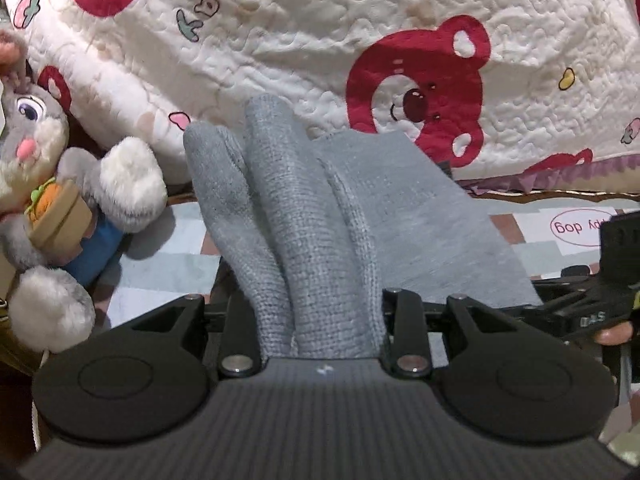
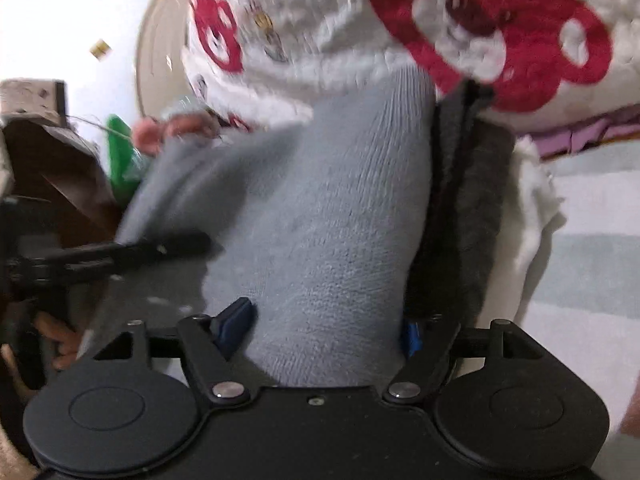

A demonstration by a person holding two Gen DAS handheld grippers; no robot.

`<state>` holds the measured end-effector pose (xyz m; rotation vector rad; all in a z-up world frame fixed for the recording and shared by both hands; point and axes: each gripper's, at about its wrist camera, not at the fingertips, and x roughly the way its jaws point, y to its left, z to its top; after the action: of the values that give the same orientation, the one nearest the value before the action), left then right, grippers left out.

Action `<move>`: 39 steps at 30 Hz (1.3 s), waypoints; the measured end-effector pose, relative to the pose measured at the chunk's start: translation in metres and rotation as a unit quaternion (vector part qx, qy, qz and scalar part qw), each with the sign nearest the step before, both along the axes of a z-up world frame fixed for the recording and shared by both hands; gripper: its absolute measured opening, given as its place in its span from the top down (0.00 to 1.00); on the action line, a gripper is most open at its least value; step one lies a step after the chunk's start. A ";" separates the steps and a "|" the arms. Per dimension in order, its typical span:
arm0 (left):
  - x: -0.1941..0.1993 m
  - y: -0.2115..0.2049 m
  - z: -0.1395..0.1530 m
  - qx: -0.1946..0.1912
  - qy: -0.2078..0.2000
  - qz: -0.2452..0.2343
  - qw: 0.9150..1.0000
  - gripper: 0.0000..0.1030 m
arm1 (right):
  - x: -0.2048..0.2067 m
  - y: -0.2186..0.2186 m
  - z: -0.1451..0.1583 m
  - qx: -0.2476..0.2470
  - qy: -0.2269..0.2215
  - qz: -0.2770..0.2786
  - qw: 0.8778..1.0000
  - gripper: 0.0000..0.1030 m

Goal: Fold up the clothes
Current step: 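Lift the folded sweatshirt with both tools and carry it toward the clothes stack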

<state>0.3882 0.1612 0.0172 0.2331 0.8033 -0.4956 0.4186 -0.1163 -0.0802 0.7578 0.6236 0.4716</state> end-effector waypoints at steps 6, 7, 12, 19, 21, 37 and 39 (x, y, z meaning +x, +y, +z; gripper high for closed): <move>0.005 0.009 0.033 -0.049 -0.004 -0.028 0.998 0.72 | -0.014 -0.007 0.041 0.043 -0.062 0.006 0.997 0.48; 0.010 0.014 0.036 -0.069 0.006 -0.024 0.997 0.71 | -0.024 -0.008 0.048 0.052 -0.074 -0.008 0.996 0.48; 0.049 0.034 -0.007 -0.074 0.093 0.043 0.992 0.61 | -0.032 -0.001 0.018 0.010 -0.032 -0.056 0.998 0.39; 0.046 0.044 -0.027 -0.073 0.077 0.071 0.992 0.58 | -0.041 0.002 0.003 -0.012 -0.016 -0.061 0.998 0.32; 0.042 0.044 -0.018 -0.056 0.063 0.061 0.995 0.52 | -0.044 -0.006 0.002 0.002 -0.007 -0.056 0.998 0.31; -0.081 0.103 0.019 -0.110 0.009 0.046 0.993 0.45 | -0.121 -0.021 -0.020 0.094 0.006 0.002 0.996 0.30; -0.094 0.104 0.022 -0.147 0.002 0.044 0.988 0.45 | -0.140 -0.016 -0.010 0.032 -0.035 0.011 0.999 0.53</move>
<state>0.2941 0.2652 0.0388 -0.0752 0.7313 -0.5245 0.2790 -0.1322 -0.0903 0.7934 0.5549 0.5387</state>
